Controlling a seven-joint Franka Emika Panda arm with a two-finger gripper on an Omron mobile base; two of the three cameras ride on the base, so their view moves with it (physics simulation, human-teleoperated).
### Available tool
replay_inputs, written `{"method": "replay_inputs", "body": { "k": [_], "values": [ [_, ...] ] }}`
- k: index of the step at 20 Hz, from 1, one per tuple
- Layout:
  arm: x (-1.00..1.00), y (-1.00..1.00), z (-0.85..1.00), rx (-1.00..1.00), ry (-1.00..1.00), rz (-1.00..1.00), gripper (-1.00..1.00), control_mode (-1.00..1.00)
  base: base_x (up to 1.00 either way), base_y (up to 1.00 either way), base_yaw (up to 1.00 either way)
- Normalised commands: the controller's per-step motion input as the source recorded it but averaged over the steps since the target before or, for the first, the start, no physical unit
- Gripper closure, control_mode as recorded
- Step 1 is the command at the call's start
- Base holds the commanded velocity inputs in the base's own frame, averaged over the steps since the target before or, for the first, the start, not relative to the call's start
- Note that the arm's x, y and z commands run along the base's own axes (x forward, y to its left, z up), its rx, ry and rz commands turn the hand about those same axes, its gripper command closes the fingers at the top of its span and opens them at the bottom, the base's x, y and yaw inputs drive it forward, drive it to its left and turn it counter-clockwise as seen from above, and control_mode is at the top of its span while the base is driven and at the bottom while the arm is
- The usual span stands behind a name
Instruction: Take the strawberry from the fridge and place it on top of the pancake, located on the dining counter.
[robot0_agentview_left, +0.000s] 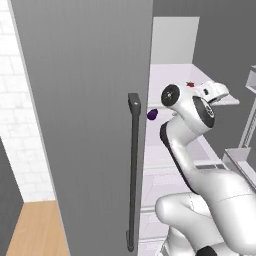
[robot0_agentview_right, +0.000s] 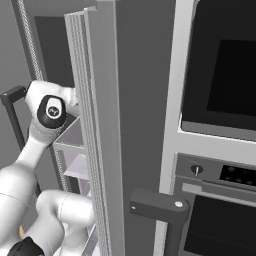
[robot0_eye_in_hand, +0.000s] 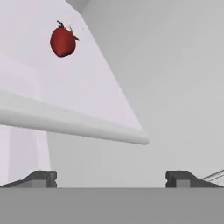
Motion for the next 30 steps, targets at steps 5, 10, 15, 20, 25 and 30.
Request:
{"method": "replay_inputs", "body": {
  "k": [5, 10, 15, 20, 25, 30],
  "values": [
    [0.01, 0.08, 0.27, 0.43, -0.17, 0.0, -1.0, -1.0, 0.0, 0.0, 0.0],
    [0.21, -0.09, 0.06, 0.47, -0.04, 0.0, -1.0, -1.0, 0.0, 0.0, 0.0],
    [0.46, 0.0, 0.06, 0.18, 0.01, 0.0, -1.0, -1.0, 0.0, 0.0, 0.0],
    [0.51, 0.08, 0.0, 0.02, 0.09, -0.02, -1.0, -1.0, 0.0, 0.0, 0.0],
    [0.35, -0.19, -0.03, 0.12, 0.01, 0.0, -1.0, -1.0, 0.0, 0.0, 0.0],
    [0.35, -0.23, -0.07, 0.14, 0.0, 0.0, -1.0, -1.0, 0.0, 0.0, 0.0]
  ]
}}
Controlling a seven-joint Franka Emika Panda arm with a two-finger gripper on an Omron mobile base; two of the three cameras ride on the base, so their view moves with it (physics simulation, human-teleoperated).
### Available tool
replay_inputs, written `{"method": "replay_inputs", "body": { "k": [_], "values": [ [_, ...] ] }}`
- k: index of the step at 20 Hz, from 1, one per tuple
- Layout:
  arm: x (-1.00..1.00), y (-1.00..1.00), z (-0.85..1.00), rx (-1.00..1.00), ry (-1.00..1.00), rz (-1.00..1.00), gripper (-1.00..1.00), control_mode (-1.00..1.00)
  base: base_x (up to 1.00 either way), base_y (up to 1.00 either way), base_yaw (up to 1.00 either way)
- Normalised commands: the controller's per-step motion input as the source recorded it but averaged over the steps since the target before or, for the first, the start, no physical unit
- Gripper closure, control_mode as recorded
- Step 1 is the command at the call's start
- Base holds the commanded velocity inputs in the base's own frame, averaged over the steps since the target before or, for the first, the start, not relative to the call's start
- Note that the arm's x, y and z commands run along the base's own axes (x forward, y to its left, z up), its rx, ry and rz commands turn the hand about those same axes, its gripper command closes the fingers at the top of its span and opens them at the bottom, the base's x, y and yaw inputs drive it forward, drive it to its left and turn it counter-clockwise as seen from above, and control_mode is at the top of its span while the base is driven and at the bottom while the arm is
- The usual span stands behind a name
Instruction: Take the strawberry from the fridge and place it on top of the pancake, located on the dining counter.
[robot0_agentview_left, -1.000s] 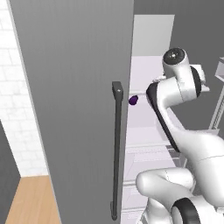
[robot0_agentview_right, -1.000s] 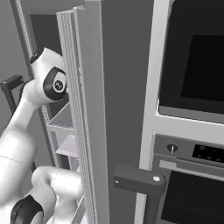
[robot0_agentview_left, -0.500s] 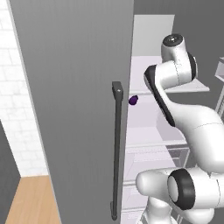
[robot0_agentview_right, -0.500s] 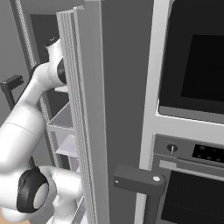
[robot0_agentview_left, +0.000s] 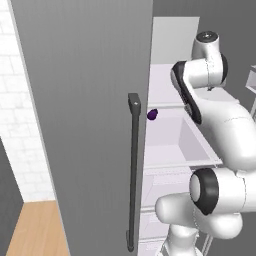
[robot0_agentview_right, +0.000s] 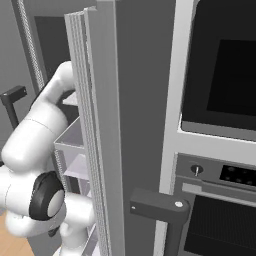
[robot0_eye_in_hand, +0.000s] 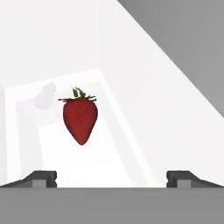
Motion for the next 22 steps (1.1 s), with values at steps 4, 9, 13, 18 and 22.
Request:
{"method": "replay_inputs", "body": {
  "k": [4, 9, 13, 18, 22],
  "values": [
    [0.4, 0.0, -0.1, 0.07, 0.0, 0.0, -1.0, -1.0, 0.0, 0.0, 0.0],
    [0.36, 0.0, -0.23, 0.03, 0.0, 0.0, -1.0, -1.0, 0.0, 0.0, 0.0],
    [0.43, 0.0, -0.22, 0.01, 0.0, 0.0, -1.0, -1.0, 0.0, 0.0, 0.0],
    [0.48, -0.01, -0.1, 0.03, 0.0, 0.0, -1.0, -1.0, 0.0, 0.0, 0.0],
    [0.13, -0.07, -0.16, 0.04, -0.01, 0.0, -1.0, -1.0, 0.0, 0.0, 0.0]
  ]
}}
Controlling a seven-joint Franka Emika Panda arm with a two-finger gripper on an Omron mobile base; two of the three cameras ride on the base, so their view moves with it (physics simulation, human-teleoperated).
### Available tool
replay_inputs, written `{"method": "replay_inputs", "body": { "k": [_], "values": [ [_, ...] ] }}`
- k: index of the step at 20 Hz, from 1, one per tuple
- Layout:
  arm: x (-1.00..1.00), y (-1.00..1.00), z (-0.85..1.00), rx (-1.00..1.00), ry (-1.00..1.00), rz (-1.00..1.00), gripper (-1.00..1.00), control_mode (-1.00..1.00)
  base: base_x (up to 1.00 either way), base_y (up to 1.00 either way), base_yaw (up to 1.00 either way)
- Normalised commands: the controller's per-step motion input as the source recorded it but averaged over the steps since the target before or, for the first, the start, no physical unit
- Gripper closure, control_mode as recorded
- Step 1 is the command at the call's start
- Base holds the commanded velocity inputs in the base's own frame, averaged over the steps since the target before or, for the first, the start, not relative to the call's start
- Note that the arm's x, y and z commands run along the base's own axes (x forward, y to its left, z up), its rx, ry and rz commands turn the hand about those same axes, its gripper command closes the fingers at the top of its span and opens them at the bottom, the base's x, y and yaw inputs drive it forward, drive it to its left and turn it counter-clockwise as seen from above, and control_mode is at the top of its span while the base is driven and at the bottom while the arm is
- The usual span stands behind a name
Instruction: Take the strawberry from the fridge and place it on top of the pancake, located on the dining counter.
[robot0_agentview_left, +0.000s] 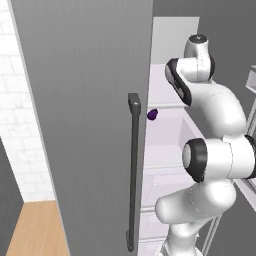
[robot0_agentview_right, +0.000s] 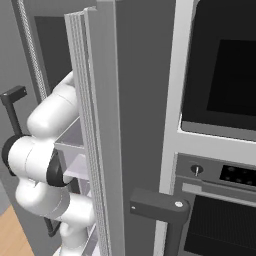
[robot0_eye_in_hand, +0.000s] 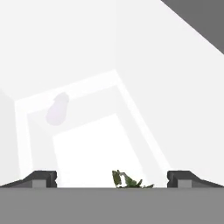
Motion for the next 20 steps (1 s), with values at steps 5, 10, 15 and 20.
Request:
{"method": "replay_inputs", "body": {
  "k": [5, 10, 15, 20],
  "values": [
    [-0.21, -0.04, -0.21, 0.04, -0.03, 0.0, -1.0, -1.0, 0.0, 0.0, 0.0],
    [-0.03, 0.0, -0.31, 0.0, 0.0, 0.0, 1.0, -1.0, 0.0, 0.0, 0.0],
    [0.0, 0.0, -0.24, -0.02, 0.0, 0.0, 1.0, -1.0, 0.0, 0.0, 0.0],
    [-0.71, 0.27, 0.14, 0.0, -0.13, -0.03, 1.0, -1.0, 0.0, 0.0, 0.0]
  ]
}}
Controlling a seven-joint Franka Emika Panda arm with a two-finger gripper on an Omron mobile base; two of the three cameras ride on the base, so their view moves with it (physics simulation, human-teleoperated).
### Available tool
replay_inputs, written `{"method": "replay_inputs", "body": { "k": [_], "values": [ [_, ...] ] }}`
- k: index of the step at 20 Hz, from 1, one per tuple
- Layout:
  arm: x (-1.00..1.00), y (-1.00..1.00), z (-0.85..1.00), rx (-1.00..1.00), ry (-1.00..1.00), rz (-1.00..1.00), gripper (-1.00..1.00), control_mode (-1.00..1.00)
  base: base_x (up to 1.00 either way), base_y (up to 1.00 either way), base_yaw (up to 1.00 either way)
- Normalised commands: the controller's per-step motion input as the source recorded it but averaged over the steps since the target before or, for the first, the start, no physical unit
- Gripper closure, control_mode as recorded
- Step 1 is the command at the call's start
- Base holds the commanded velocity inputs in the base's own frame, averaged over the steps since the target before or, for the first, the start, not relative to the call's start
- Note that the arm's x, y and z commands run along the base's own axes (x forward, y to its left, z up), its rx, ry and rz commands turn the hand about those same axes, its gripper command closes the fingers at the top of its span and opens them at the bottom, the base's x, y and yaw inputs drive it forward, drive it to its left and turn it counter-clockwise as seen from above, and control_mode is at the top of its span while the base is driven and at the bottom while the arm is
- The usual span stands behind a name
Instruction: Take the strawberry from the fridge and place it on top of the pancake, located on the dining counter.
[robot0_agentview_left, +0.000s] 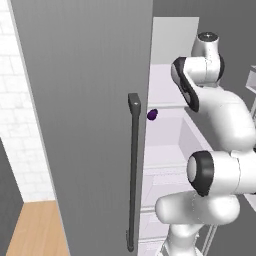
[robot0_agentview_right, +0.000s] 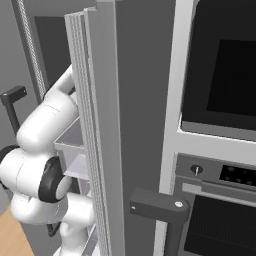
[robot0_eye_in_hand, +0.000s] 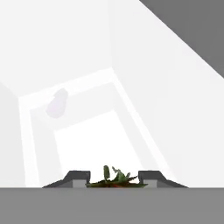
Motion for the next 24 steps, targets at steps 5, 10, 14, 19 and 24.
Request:
{"method": "replay_inputs", "body": {
  "k": [5, 10, 14, 19, 24],
  "values": [
    [-1.0, 0.28, 0.28, 0.0, -0.21, -0.09, 1.0, -1.0, 0.0, 0.0, 0.0],
    [-1.0, 0.08, 0.02, 0.0, -0.11, -0.09, 1.0, -1.0, 0.0, 0.0, 0.0],
    [-1.0, 0.0, 0.02, 0.0, -0.07, -0.06, 1.0, -1.0, 0.0, 0.0, 0.0],
    [-1.0, 0.04, 0.12, 0.01, -0.06, -0.01, 1.0, -1.0, 0.0, 0.0, 0.0],
    [-1.0, 0.14, 0.18, 0.0, 0.0, 0.0, 1.0, -1.0, 0.0, 0.0, 0.0]
  ]
}}
